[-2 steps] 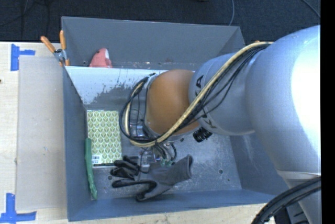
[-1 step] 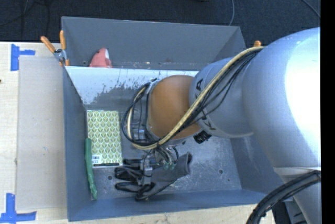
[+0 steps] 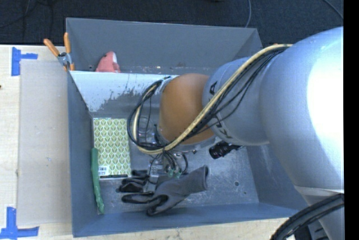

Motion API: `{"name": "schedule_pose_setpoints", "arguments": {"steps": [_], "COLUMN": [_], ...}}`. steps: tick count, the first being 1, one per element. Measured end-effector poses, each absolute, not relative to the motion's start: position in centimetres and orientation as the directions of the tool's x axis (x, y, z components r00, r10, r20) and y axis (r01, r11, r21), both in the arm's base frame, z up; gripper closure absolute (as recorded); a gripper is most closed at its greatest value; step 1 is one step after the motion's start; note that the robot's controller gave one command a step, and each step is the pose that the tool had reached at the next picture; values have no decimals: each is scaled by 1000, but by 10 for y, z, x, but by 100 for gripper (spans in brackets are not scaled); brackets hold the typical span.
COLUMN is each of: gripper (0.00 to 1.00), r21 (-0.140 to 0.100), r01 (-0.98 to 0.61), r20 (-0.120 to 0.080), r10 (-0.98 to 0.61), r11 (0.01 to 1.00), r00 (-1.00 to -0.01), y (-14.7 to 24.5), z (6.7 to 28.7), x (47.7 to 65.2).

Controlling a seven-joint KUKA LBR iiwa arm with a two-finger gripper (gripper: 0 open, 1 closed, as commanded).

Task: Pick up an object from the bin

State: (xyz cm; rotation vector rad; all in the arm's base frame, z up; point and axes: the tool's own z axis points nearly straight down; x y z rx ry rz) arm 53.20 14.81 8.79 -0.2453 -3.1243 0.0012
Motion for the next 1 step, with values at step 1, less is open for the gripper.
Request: {"name": "schedule_pose_setpoints", "arguments": {"steps": [1], "gripper": [0], "r21": [-2], "r01": [95], "r20": [10], "r10": [95], "r11": [996], "r00": [-995], "y": [146], "z": [76], "x": [532]}}
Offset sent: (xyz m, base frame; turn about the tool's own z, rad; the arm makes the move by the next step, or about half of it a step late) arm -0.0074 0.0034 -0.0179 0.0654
